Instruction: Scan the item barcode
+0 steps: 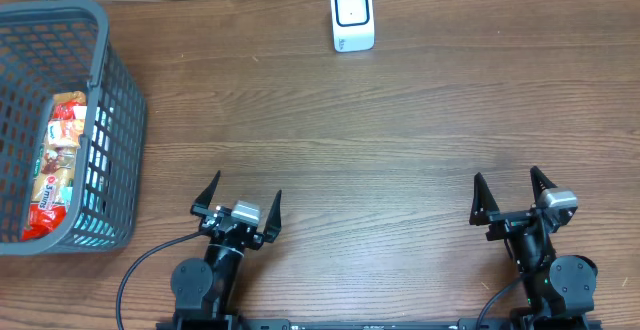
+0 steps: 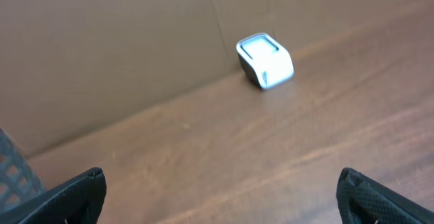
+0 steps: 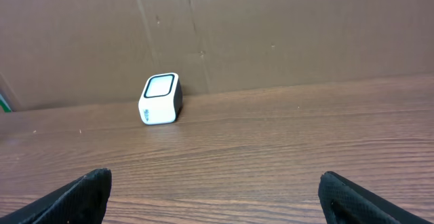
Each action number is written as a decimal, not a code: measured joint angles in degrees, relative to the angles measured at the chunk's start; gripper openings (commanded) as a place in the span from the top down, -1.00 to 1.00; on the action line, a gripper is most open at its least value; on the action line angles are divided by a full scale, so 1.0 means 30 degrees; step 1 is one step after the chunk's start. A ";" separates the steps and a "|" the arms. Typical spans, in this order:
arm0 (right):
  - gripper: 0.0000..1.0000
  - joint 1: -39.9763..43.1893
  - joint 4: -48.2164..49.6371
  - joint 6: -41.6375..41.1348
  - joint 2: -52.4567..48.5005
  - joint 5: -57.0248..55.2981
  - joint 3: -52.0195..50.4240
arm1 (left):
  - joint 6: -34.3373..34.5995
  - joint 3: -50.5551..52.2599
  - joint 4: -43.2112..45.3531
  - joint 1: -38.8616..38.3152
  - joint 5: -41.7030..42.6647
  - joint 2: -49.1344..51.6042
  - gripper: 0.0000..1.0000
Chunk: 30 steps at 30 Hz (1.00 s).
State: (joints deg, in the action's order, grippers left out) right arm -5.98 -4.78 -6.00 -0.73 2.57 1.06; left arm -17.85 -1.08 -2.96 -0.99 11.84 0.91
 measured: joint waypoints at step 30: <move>-1.00 0.0000 0.0015 0.0007 0.0051 0.0000 0.0000 | 0.4794 -3.6159 -2.2542 0.0000 -0.1858 2.6294 -1.00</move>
State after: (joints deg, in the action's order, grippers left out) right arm -5.98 -4.73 -5.98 -0.58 2.57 1.06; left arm -3.46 -109.56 -70.59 -0.99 6.26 79.79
